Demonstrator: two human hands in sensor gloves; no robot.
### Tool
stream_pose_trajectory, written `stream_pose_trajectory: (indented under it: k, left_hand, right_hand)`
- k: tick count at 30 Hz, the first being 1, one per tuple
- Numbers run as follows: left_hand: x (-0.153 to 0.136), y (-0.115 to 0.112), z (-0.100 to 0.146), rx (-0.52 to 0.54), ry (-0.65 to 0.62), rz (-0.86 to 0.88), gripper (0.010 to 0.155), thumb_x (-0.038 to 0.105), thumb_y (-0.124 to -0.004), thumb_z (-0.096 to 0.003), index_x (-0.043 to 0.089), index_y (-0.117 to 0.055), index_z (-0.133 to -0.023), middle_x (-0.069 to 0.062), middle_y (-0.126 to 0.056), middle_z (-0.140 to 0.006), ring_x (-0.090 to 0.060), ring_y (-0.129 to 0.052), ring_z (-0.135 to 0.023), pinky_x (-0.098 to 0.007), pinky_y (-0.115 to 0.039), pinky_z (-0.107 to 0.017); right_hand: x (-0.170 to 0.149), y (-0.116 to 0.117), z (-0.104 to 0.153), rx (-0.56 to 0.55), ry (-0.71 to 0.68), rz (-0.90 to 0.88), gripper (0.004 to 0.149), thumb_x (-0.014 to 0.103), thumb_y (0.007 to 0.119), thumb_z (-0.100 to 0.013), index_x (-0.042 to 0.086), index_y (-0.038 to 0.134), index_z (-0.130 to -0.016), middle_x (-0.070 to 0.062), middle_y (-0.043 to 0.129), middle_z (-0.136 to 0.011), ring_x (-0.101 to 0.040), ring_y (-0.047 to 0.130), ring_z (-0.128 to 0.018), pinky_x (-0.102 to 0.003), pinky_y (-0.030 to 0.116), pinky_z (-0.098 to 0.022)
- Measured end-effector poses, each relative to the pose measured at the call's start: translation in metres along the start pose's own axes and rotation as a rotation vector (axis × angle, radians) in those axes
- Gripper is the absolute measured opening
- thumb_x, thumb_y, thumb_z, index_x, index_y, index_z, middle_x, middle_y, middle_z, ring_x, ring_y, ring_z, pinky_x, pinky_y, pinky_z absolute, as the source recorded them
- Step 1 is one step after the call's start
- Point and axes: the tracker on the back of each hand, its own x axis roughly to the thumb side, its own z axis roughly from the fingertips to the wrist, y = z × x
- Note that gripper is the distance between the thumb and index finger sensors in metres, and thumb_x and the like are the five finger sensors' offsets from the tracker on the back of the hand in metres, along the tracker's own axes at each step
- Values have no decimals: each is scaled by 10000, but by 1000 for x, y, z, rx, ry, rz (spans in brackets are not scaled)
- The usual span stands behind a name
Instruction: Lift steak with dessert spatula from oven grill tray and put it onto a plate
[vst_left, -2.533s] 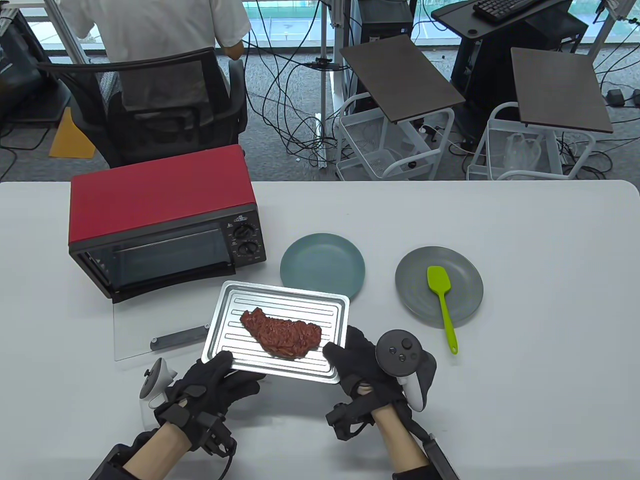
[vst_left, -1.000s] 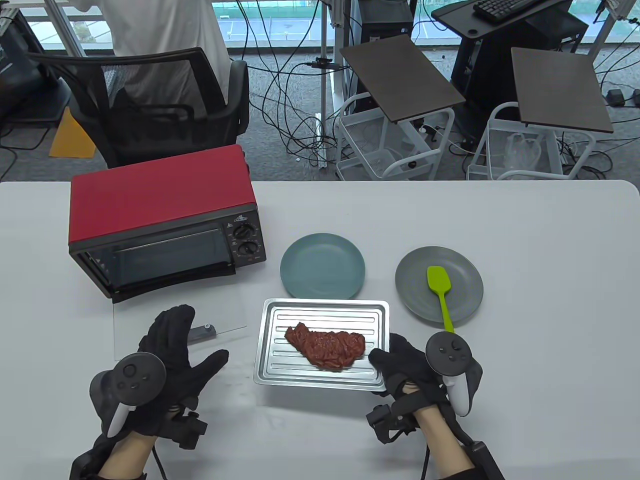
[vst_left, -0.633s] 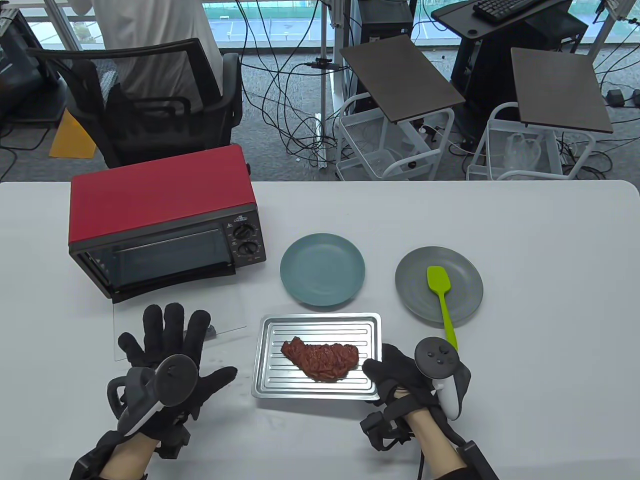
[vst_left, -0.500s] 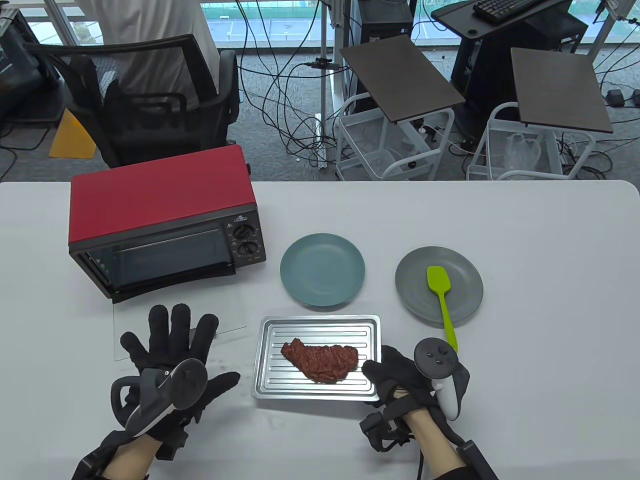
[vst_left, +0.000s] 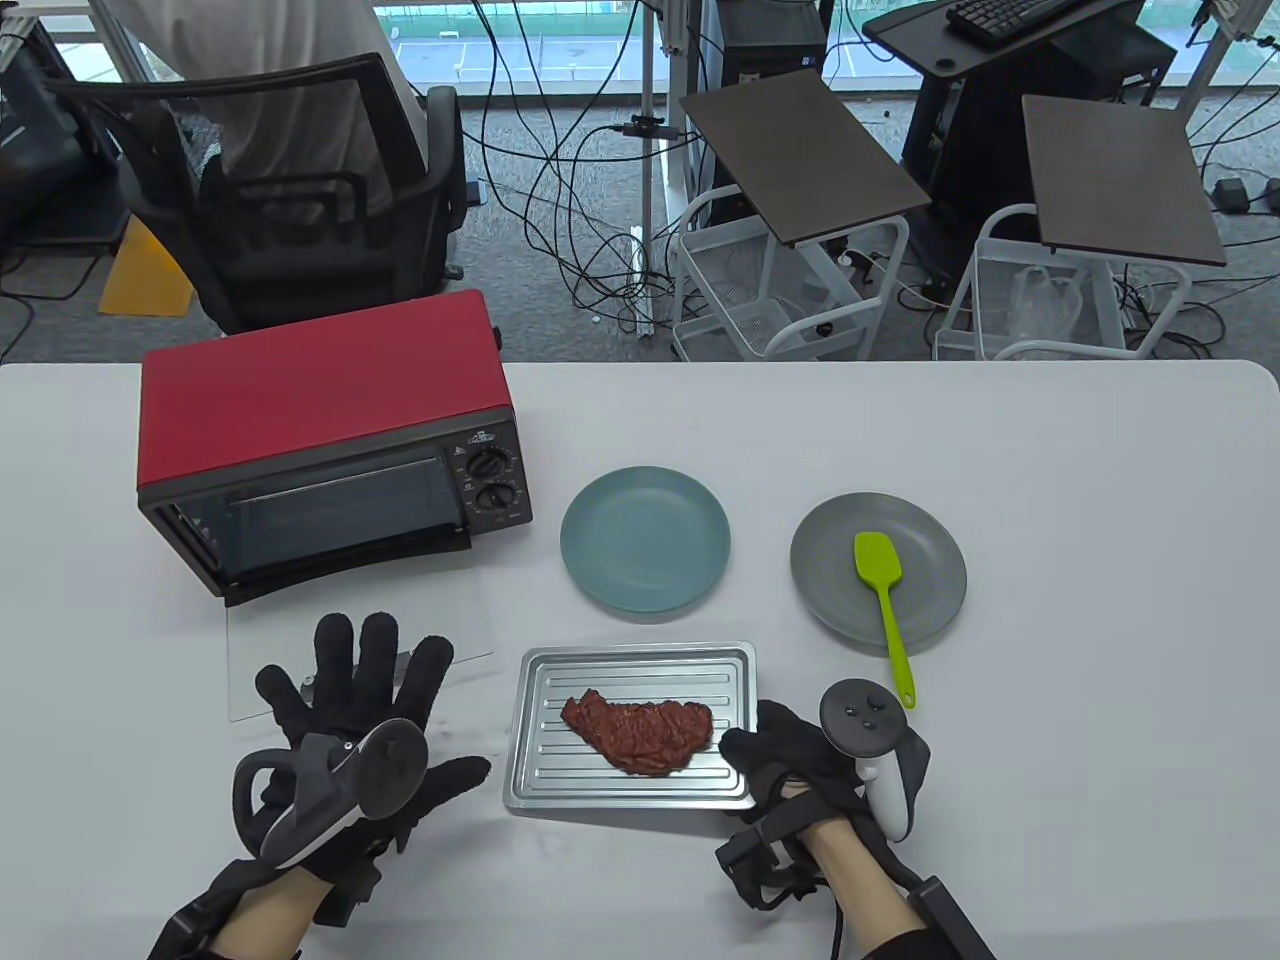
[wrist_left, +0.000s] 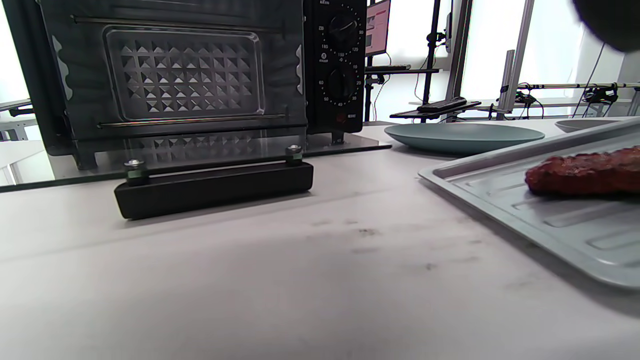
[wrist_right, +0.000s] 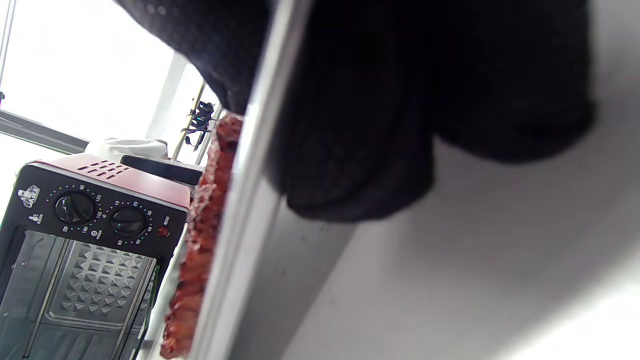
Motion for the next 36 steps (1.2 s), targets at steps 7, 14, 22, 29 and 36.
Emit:
stream_pose_trajectory:
  k: [7,14,22,29,36]
  left_hand:
    - [2,0,0,-14,-6,-6,1103,917,-707,-317,496,64,-985,40,146,-1138,-384,144,-1106,-823,-107,-669]
    - [3,-1,0,-23,-4,-11,1104,909,-715,-321,491,58,-989,33,142,-1138,-389,140,-1103,-826,-111,-665]
    - [3,-3,-2,-51,1,-5,1102,908,-713,-323,490,60,-987,35,145,-1136,-387,144,-1102,-824,-109,-666]
    - [4,-2,-1,-41,-7,0,1103,908,-712,-321,489,60,-989,33,144,-1137,-388,143,-1102,-825,-110,-664]
    - [4,-2,-2,-38,-7,6,1104,908,-711,-322,487,60,-989,32,143,-1136,-389,142,-1101,-825,-110,-664]
  right_hand:
    - [-3,-3,0,-8,49,-26,435,131,872,-509,62,687,-896,-157,960,-609,-309,1051,-283,-410,912,-234]
    - [1,-5,4,-57,42,40,553,348,828,-523,50,634,-947,-182,950,-663,-331,1046,-315,-424,896,-241]
    - [8,-8,9,-89,37,123,654,462,775,-525,31,571,-973,-185,925,-715,-362,1034,-360,-457,880,-270]
    - [11,-10,10,-101,30,194,689,488,762,-526,8,564,-979,-128,912,-739,-353,1028,-378,-469,869,-286]
    - [11,-13,10,-112,31,223,713,501,754,-525,-13,566,-983,-127,891,-747,-310,1027,-398,-475,863,-298]
